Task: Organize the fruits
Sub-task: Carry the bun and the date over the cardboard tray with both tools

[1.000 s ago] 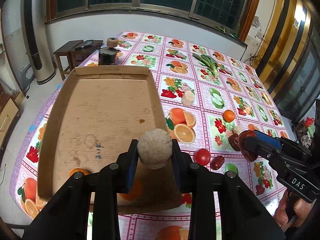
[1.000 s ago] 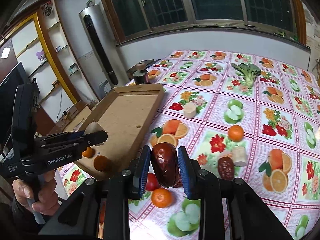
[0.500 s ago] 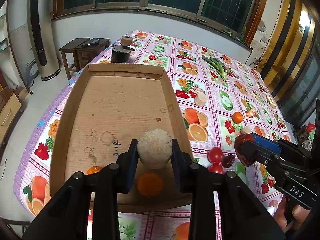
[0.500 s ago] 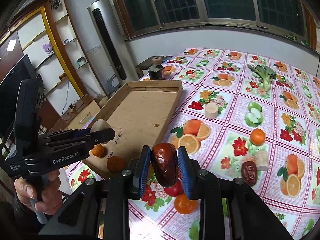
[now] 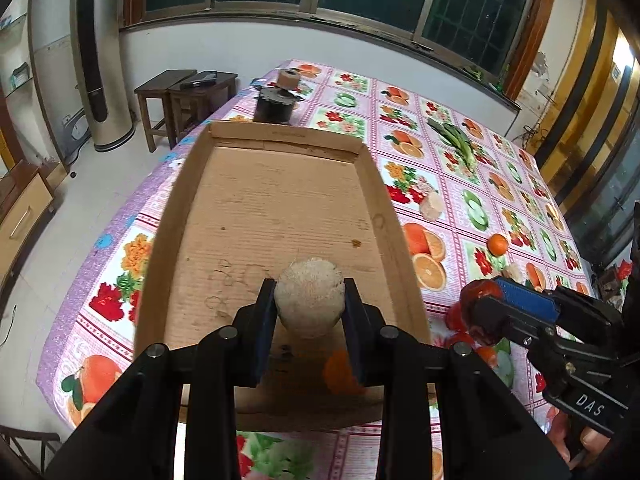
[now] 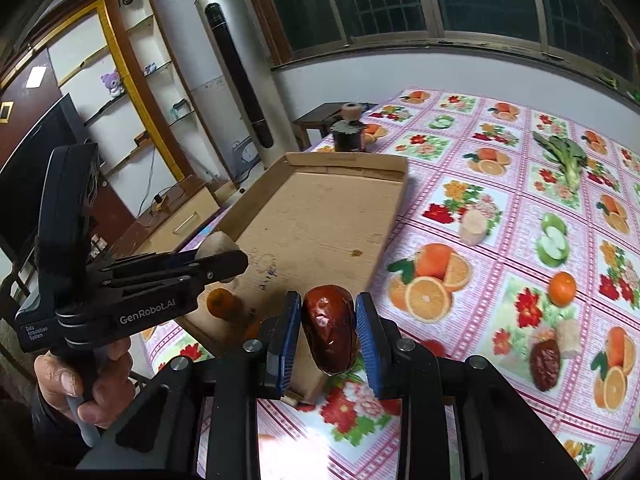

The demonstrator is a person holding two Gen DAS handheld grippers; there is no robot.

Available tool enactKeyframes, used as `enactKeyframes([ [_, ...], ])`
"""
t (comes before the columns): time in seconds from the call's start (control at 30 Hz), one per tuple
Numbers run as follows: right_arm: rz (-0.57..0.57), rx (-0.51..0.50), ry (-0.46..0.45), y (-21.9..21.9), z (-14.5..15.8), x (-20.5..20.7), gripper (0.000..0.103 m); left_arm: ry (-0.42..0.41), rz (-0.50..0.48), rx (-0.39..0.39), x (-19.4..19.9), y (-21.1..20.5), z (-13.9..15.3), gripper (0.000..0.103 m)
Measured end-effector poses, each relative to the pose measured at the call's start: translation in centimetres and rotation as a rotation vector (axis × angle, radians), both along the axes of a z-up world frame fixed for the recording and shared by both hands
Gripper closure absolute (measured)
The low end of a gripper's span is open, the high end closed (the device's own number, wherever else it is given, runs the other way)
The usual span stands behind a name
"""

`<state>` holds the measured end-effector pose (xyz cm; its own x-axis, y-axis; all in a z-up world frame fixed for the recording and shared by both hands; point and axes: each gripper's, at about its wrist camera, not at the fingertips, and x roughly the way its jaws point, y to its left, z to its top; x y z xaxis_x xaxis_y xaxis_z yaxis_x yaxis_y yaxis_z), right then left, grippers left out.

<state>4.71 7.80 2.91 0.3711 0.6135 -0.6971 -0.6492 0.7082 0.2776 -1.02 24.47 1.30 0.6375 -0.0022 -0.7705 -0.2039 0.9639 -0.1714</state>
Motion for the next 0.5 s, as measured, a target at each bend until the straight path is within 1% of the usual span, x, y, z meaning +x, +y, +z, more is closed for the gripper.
enactKeyframes([
  [0.17, 0.033, 0.0, 0.02, 2.2, -0.6, 0.4, 0.074, 0.003, 0.026, -0.004, 0.2, 1.4, -0.2, 0.074],
  [0.3, 0.056, -0.018, 0.031, 4.1, -1.5, 0.7, 0.074, 0.021, 0.051, -0.013, 0.6, 2.7, -1.0, 0.074],
  [0.5, 0.085, -0.05, 0.06, 6.6, -3.4, 1.3, 0.074, 0.042, 0.074, -0.011, 1.0, 3.7, -2.0, 0.074],
])
